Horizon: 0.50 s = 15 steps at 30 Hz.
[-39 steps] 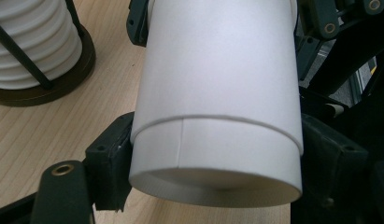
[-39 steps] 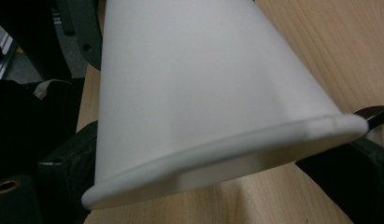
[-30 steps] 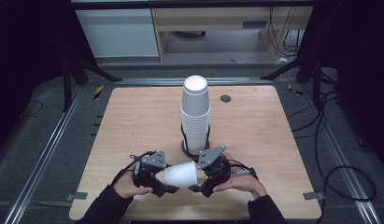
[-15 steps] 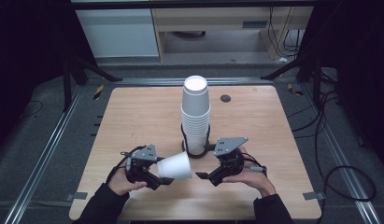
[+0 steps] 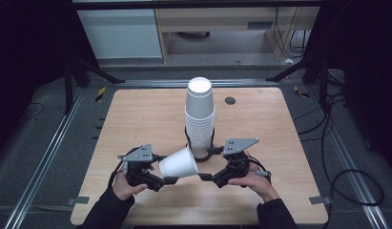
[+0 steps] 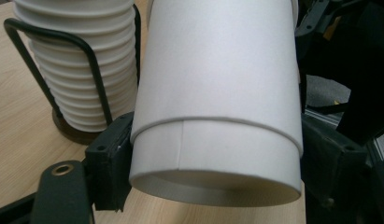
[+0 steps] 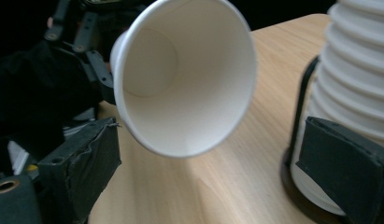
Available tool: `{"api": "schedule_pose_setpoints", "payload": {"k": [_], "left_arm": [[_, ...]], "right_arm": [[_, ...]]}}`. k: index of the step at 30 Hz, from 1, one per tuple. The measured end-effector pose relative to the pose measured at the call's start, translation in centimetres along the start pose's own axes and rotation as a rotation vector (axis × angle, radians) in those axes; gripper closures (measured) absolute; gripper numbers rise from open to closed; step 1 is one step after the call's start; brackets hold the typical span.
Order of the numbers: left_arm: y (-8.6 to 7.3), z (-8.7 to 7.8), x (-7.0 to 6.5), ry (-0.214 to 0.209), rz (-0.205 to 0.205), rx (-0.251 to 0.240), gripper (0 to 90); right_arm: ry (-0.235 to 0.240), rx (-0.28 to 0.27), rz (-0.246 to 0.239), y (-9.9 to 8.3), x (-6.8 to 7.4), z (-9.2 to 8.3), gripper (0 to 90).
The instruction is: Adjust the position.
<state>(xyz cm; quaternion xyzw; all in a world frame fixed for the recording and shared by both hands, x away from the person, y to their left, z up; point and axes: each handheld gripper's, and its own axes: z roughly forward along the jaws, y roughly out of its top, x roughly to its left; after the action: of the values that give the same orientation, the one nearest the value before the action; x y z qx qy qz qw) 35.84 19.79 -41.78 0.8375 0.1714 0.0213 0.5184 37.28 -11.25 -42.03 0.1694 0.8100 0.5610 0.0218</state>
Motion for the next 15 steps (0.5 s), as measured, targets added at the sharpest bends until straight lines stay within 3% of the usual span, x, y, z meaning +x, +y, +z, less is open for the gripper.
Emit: {"api": "schedule_pose_setpoints", "payload": {"k": [4, 15], "left_arm": [[0.1, 0.4, -0.4, -0.024, 0.007, -0.004, 21.4], [0.5, 1.2, -1.7, -0.062, 0.050, 0.011, 21.4]], "right_arm": [[0.055, -0.014, 0.017, 0.0, 0.3, 0.5, 5.2], [0.135, -0.012, 0.017, -0.2, 0.8, 1.6, 4.4]]}}
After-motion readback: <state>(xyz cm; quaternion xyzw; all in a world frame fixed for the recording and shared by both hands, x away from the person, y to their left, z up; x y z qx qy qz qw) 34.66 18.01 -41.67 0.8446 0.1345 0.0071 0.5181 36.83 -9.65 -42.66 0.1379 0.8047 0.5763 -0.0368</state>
